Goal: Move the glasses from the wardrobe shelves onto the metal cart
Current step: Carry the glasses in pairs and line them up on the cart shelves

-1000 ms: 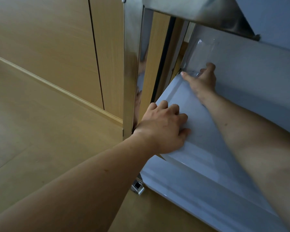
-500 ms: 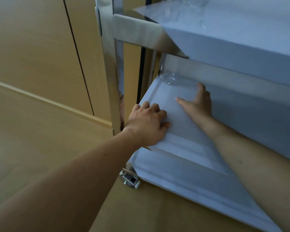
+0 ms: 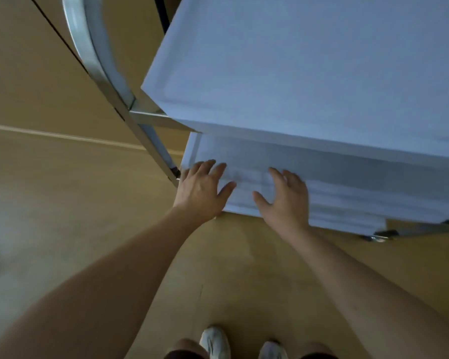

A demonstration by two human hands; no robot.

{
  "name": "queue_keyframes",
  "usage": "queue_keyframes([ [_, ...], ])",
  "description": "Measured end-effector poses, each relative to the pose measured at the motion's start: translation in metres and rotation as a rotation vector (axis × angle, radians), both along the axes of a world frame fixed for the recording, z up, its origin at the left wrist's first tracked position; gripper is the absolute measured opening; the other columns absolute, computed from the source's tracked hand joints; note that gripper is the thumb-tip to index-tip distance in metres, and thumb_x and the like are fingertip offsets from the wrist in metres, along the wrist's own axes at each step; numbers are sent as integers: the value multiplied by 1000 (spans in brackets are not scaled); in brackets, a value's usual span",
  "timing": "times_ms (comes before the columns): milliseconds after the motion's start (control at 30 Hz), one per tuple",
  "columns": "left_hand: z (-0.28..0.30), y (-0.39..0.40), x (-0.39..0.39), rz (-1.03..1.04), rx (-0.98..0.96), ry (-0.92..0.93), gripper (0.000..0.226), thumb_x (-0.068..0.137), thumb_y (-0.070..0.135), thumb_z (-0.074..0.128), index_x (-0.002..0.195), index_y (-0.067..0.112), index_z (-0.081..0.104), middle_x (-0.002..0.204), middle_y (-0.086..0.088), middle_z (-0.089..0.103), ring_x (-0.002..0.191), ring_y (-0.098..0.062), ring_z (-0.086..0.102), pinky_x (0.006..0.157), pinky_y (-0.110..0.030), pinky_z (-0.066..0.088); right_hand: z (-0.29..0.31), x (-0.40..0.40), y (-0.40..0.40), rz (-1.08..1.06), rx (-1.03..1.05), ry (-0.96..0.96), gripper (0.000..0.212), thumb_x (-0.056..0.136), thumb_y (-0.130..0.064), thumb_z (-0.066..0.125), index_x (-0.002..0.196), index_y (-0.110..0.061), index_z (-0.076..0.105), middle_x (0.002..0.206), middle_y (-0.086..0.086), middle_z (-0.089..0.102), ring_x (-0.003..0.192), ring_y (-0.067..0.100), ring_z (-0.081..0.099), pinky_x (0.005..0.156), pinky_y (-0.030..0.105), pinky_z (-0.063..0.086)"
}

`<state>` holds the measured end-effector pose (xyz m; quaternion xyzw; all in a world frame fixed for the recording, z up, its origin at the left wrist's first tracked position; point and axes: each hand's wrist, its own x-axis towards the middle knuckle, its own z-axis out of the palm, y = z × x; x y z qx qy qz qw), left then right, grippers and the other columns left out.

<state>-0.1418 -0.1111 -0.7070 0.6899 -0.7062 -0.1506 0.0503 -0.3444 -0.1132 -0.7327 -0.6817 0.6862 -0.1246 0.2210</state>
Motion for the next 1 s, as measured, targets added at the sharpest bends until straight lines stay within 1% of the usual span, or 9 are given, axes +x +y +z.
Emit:
queue_keyframes([
  [133, 72, 39, -13, 18, 85, 17, 62, 99, 57, 49, 149, 21, 47, 155, -9, 45, 146, -32, 35, 116, -53, 33, 72, -13, 42, -23, 79, -26, 71, 93, -52, 61, 154, -22, 39, 158, 15, 37, 149, 33, 26, 124, 49, 15],
  [200, 117, 53, -22, 6, 99, 15, 60, 99, 55, 51, 148, 20, 48, 154, -9, 46, 145, -32, 35, 116, -52, 32, 120, -22, 56, -55, 87, -47, 70, 92, -51, 63, 152, -22, 41, 156, 14, 39, 148, 32, 29, 122, 49, 18],
  [300, 194, 66, -42, -27, 83, 11, 60, 99, 54, 52, 149, 20, 48, 154, -9, 46, 145, -30, 36, 116, -50, 33, 199, -39, 72, -68, 122, -43, 70, 93, -52, 59, 153, -25, 37, 158, 9, 35, 148, 29, 26, 121, 45, 18],
  [400, 271, 70, -68, -79, 33, 17, 61, 99, 54, 52, 149, 19, 48, 154, -9, 46, 145, -29, 37, 116, -50, 34, 275, -65, 77, -83, 91, -69, 70, 95, -54, 55, 156, -27, 32, 160, 7, 32, 149, 28, 23, 122, 46, 18],
  [467, 318, 63, -90, -137, -13, -5, 62, 100, 56, 49, 151, 20, 44, 156, -9, 43, 146, -29, 34, 118, -49, 31, 321, -84, 74, -98, 42, -82, 70, 95, -53, 55, 156, -27, 31, 161, 7, 31, 149, 29, 23, 122, 47, 19],
  [633, 428, 23, -153, -255, -213, -14, 63, 101, 55, 47, 154, 23, 39, 159, -8, 37, 148, -29, 29, 119, -45, 28, 423, -138, 56, -171, -127, -70, 73, 95, -57, 55, 156, -27, 30, 161, 8, 32, 148, 30, 25, 121, 45, 22],
  [800, 502, -10, -228, -382, -352, 22, 62, 101, 52, 49, 153, 22, 39, 160, -9, 36, 149, -28, 28, 120, -45, 27, 494, -204, 47, -297, -275, -27, 73, 94, -59, 55, 156, -27, 31, 160, 6, 34, 147, 29, 28, 120, 47, 25],
  [933, 534, -34, -293, -517, -423, 70, 60, 100, 51, 51, 151, 22, 42, 158, -10, 40, 147, -29, 32, 117, -45, 31, 536, -261, 42, -433, -357, 23, 72, 93, -56, 58, 154, -26, 34, 155, 4, 40, 142, 30, 35, 116, 43, 29],
  [1000, 545, -48, -326, -597, -439, 86, 60, 100, 51, 50, 152, 22, 41, 158, -9, 38, 147, -29, 30, 117, -45, 30, 549, -288, 42, -504, -377, 46, 71, 93, -56, 58, 154, -28, 33, 155, 2, 40, 142, 29, 33, 116, 42, 28],
])
